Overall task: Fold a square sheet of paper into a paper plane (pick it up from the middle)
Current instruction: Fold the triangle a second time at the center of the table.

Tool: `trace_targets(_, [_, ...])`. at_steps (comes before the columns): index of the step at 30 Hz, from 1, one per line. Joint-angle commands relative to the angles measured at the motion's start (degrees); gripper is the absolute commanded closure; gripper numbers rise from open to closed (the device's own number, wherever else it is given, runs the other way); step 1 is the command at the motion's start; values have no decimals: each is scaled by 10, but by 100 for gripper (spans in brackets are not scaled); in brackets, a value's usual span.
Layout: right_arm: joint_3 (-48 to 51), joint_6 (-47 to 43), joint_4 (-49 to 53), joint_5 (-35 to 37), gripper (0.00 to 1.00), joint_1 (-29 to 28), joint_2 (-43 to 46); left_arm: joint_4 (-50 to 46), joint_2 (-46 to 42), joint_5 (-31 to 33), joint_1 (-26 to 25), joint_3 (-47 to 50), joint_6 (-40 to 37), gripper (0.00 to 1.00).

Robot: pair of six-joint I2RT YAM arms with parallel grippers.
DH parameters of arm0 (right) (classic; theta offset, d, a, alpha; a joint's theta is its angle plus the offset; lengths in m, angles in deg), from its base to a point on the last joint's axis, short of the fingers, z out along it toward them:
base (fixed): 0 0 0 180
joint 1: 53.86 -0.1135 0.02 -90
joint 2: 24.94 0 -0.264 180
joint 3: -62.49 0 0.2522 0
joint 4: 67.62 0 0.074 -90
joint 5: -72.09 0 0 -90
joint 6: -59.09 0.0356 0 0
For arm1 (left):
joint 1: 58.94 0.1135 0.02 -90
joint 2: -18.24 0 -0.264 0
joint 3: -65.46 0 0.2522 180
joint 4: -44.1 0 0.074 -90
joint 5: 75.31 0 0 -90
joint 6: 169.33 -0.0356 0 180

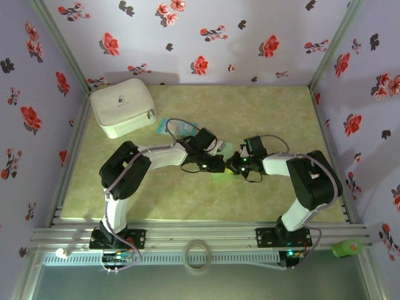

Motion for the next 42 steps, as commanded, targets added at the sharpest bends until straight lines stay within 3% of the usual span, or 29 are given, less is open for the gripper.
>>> trace_targets(1, [0,-1,48,43,100,-1,-12,-45,20,-8,-2,-25,-30,97])
trace_targets(22, [3,-4,52,46,100,0,-13,-52,34,11,-3,-6,-36,100])
trace_targets(42, [5,-11,56,49,100,5,-19,-37,-7,27,-7,23,-40,100])
